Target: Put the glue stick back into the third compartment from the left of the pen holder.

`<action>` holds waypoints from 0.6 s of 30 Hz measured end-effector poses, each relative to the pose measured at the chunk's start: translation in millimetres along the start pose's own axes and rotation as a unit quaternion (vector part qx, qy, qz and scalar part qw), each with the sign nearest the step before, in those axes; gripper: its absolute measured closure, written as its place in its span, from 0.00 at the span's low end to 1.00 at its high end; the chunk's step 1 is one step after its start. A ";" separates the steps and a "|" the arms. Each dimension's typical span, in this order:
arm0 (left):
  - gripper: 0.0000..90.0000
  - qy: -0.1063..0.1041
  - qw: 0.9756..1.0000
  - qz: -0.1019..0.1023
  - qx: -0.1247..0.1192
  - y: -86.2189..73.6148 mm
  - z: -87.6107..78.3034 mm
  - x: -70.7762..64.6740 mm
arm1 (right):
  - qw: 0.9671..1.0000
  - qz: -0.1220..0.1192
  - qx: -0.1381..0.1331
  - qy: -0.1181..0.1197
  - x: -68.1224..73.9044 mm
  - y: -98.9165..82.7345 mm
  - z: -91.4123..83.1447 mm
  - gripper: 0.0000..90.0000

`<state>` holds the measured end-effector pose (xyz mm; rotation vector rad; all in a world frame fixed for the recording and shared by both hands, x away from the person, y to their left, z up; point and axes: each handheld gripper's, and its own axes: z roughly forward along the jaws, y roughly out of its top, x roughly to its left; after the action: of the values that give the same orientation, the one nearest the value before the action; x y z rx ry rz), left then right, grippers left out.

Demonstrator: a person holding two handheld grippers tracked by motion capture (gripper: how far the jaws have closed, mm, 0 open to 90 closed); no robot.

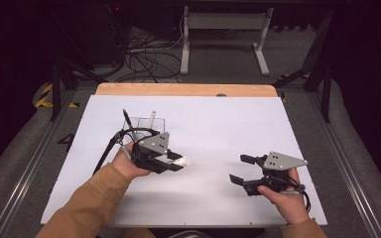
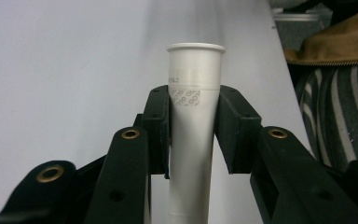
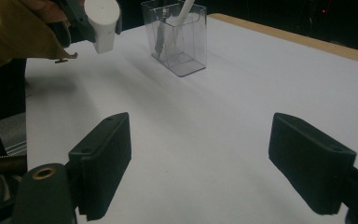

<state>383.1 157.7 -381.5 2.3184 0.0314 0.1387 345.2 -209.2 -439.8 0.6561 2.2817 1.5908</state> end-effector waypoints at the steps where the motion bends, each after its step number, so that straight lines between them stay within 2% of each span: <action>1: 0.76 0.000 1.000 -0.004 -0.008 -0.1 -1.5 0.7 | 1.000 0.000 0.000 0.000 0.0 0.2 0.2 0.24; 5: 0.76 0.008 0.999 -0.024 -0.040 -0.9 -9.1 4.3 | 1.000 0.000 0.001 0.000 -0.7 0.5 2.0 0.24; 8: 0.76 0.013 0.997 -0.036 -0.070 -1.9 -15.4 7.3 | 1.000 -0.001 0.002 0.002 -1.4 0.9 3.4 0.24; 12: 0.76 0.025 0.994 -0.053 -0.094 -1.9 -22.2 11.7 | 1.000 -0.002 0.007 0.004 -2.4 1.4 5.0 0.24; 15: 0.75 0.052 0.991 -0.066 -0.100 -1.7 -26.0 13.3 | 1.000 -0.004 0.006 0.003 -3.2 2.4 5.7 0.24; 16: 0.75 0.065 0.990 -0.073 -0.100 -1.6 -27.1 13.6 | 1.000 -0.004 0.005 0.003 -3.4 3.2 5.9 0.23; 18: 0.75 0.077 0.987 -0.086 -0.110 -2.2 -29.1 15.1 | 1.000 -0.004 0.003 0.004 -3.7 4.2 6.6 0.23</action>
<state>394.9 181.4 -362.1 2.0705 0.2801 0.2223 352.3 -204.6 -438.3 0.6418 2.2934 1.5858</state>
